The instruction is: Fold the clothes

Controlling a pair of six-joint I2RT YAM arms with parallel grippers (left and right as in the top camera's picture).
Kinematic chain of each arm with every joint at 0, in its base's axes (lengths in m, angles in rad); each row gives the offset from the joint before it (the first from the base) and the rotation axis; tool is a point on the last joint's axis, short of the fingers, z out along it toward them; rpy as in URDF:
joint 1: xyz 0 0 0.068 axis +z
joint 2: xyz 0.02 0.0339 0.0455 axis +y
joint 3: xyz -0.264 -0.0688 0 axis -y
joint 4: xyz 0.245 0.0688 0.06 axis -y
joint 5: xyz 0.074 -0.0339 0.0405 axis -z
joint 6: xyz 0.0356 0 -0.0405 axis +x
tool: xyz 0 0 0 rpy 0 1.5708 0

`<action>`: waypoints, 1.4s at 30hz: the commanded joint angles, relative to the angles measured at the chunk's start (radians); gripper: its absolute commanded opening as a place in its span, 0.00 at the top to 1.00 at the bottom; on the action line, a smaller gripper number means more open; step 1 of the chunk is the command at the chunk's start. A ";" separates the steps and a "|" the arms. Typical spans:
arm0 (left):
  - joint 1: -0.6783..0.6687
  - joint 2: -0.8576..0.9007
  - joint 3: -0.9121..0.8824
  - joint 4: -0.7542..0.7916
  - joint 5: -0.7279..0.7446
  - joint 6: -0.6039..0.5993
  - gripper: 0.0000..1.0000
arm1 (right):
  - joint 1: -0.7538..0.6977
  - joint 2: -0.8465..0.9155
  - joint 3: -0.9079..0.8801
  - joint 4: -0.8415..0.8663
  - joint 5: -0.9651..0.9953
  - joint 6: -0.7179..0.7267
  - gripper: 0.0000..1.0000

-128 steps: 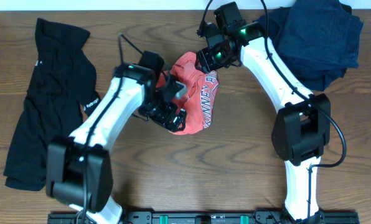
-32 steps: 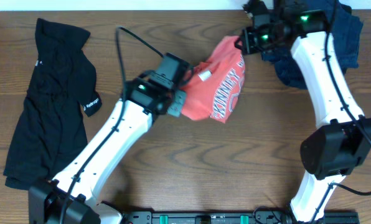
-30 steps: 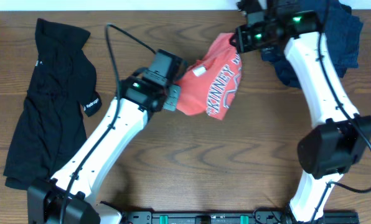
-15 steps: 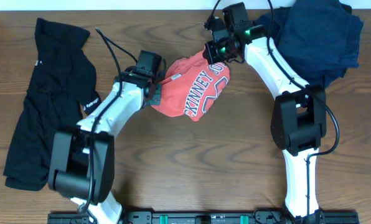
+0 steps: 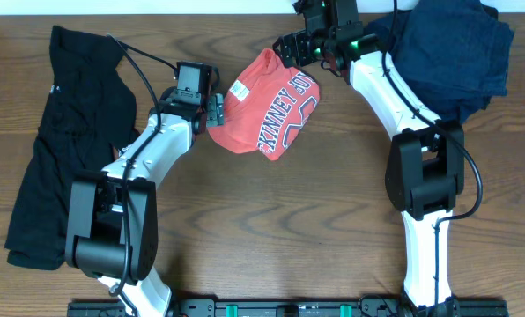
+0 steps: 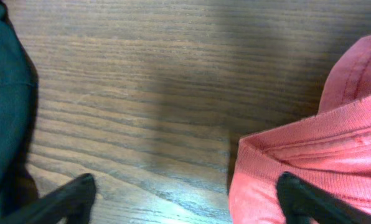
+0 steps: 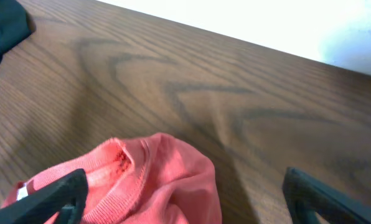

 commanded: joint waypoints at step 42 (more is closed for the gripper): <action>0.137 -0.159 0.049 -0.173 0.250 0.178 0.02 | 0.164 -0.081 -0.030 -0.472 -0.038 0.319 0.24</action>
